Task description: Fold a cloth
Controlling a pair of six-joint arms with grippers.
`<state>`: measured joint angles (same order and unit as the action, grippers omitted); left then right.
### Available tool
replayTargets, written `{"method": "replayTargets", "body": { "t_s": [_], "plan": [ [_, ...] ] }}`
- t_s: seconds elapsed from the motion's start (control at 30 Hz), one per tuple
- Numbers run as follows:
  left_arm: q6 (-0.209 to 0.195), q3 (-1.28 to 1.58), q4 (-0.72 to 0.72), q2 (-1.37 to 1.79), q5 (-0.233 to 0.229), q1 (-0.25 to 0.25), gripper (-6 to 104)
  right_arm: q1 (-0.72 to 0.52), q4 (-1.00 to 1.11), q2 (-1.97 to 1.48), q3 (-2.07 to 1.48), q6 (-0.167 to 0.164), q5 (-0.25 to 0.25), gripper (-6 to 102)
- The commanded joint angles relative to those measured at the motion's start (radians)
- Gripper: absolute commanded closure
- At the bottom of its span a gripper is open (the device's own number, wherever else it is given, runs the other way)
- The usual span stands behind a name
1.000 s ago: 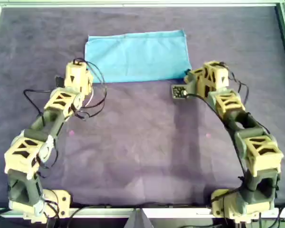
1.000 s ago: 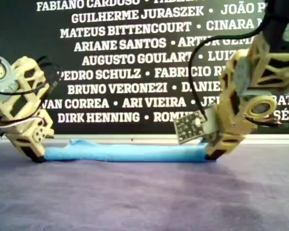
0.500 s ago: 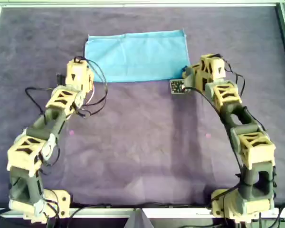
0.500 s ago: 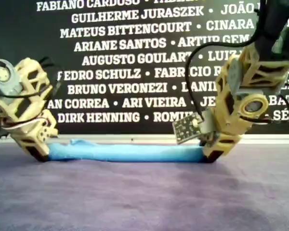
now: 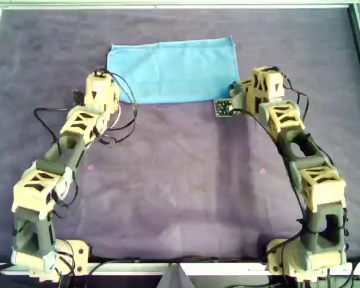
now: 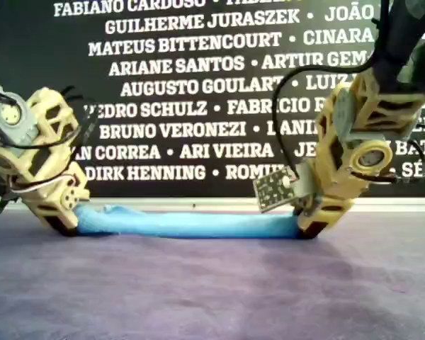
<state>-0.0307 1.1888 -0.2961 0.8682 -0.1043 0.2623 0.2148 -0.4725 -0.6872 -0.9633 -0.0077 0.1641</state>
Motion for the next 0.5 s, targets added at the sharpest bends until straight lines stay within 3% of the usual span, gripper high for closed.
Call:
{"method": "replayTargets", "body": {
  "t_s": [0.0, 0.3, 0.4, 0.47],
  "plan": [
    [0.005, -0.031, 0.003, 0.029, -0.005, 0.018, 16, 0.006, 0.003, -0.032, 0.071, -0.002, 0.000, 54],
    [-0.006, -0.051, 0.009, 0.035, 0.011, 0.018, 75, 0.002, 0.005, -0.049, 0.071, 0.008, 0.014, 91],
    [-0.009, -0.052, 0.018, 0.035, 0.012, 0.018, 94, 0.005, 0.005, -0.052, 0.071, 0.008, 0.014, 97],
    [-0.011, -0.052, 0.018, 0.035, 0.012, 0.018, 101, 0.005, 0.005, -0.054, 0.071, 0.008, 0.014, 98]
  ]
}}
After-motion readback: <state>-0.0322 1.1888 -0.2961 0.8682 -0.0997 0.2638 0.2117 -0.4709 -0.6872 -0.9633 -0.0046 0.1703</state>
